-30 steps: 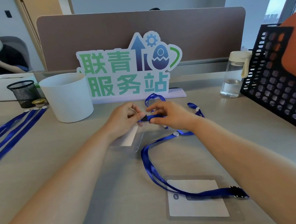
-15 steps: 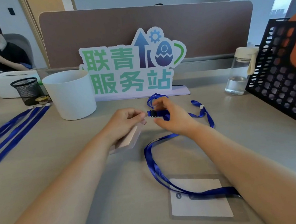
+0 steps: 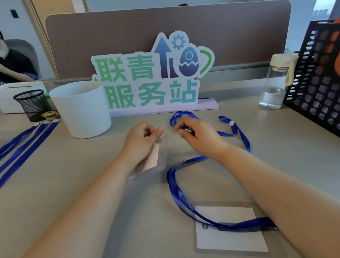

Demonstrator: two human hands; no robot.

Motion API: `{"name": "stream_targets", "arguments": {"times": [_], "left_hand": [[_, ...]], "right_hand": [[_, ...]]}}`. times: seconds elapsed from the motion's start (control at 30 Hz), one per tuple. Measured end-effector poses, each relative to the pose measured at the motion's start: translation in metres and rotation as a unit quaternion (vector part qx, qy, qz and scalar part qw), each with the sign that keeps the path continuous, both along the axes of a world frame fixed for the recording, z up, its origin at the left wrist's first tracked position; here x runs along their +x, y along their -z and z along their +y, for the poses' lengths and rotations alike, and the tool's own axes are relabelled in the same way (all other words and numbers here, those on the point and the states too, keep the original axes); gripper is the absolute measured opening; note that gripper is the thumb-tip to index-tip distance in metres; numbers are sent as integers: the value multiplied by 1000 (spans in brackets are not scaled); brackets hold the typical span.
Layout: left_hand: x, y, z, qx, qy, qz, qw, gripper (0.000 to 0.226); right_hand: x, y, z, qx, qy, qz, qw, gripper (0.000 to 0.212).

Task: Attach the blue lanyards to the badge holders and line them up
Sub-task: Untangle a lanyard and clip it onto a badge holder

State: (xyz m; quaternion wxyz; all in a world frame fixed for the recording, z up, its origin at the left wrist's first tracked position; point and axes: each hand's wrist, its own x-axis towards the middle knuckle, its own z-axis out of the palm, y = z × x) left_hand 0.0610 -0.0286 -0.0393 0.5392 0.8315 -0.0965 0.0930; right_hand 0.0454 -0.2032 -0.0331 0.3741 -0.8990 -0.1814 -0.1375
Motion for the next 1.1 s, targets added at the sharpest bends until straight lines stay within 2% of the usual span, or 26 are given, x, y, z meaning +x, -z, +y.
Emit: {"name": "stream_targets", "arguments": {"times": [0.1,0.2,0.33,0.47,0.57,0.63,0.8,1.1], "left_hand": [[1,2,3,38,-50,-38,997,37],[-1,3,4,30,-62,-59,996,46],[-5,6,6,24,-22,-106,994,45],[-4,8,7,45,3,-173,984,29],[-3,8,8,100,18,-251,963,21],[-3,8,9,160,21,-284,945,30],[-3,10,12,254,18,-298,920,48],[-1,10,13,275,17,-315,908,49]], "right_hand": [[4,3,-4,4,11,-1,1000,10],[3,3,-6,11,24,5,1000,9],[3,0,-7,66,27,41,997,14],[0,-3,-7,104,52,67,991,16],[-1,-5,-6,104,62,82,989,18],[-2,-6,-6,98,65,93,989,18],[-3,-7,-4,81,55,112,989,17],[-8,-10,-4,69,4,125,990,17]]}}
